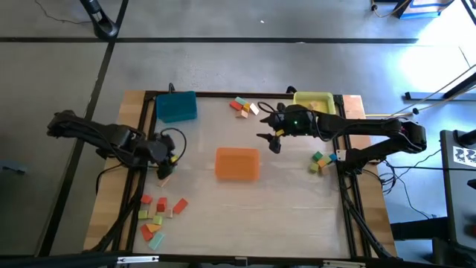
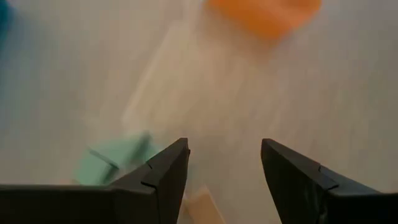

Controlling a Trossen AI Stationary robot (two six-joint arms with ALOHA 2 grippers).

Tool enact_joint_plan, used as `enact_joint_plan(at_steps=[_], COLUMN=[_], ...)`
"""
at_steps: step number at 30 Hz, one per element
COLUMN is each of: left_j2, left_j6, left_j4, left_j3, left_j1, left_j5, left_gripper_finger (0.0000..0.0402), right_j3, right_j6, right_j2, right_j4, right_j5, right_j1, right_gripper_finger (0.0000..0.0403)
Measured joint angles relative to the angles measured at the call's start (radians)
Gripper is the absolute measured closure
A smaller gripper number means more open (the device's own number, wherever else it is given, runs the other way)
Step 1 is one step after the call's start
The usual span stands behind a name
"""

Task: Sort blocks by size
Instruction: Put the brown cube block into the yellow bin

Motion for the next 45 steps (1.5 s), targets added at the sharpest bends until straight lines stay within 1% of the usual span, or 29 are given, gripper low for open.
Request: enact_joint_plan(at_steps=[4,7,10,14,17,21,25,27,30,35,39,45], left_j2=[0.028,0.064,0.11,0.175,0.221,0.27,0.325,0.357,0.407,0.473,0.485,0.485], left_j6=[-0.059,-0.082,-0.067,0.006,0.055,0.074,0.071,0.046,0.025,0.041,0.11,0.132], left_j4=[0.001,-0.002,-0.007,-0.029,-0.023,-0.026,-0.027,-0.027,-0.027,-0.005,0.077,0.086], left_j3=[-0.063,-0.094,-0.119,-0.145,-0.145,-0.145,-0.145,-0.145,-0.145,-0.139,-0.137,-0.14], left_j1=[-0.028,-0.041,-0.05,-0.061,-0.065,-0.065,-0.064,-0.062,-0.062,-0.063,-0.063,-0.063], left_j5=[0.062,0.082,0.083,0.084,0.084,0.083,0.077,0.055,0.049,0.05,0.047,0.065], left_gripper_finger=[0.0212,0.0212,0.0212,0.0212,0.0212,0.0212,0.0212,0.0212,0.0212,0.0212,0.0212,0.022], right_j3=[0.0,0.0,0.0,0.0,0.0,0.0,0.0,0.0,0.0,0.0,0.0,0.0], right_j6=[-0.002,-0.005,-0.006,-0.017,-0.017,-0.017,-0.017,-0.017,-0.017,-0.026,-0.028,-0.028], right_j2=[0.0,0.0,0.0,0.0,0.0,0.0,0.0,0.0,0.0,0.0,0.0,0.0], right_j4=[0.019,0.02,0.02,0.02,0.019,0.015,0.014,0.014,0.013,0.013,0.013,0.01], right_j5=[0.0,0.0,0.0,0.001,0.001,0.001,0.001,0.001,0.001,0.001,0.001,0.001], right_j1=[-0.002,-0.002,-0.002,-0.002,-0.002,-0.002,-0.002,-0.002,-0.002,-0.002,-0.002,-0.002], right_gripper_finger=[0.0134,0.0134,0.0134,0.0134,0.0134,0.0134,0.0134,0.0134,0.0134,0.0134,0.0134,0.0134])
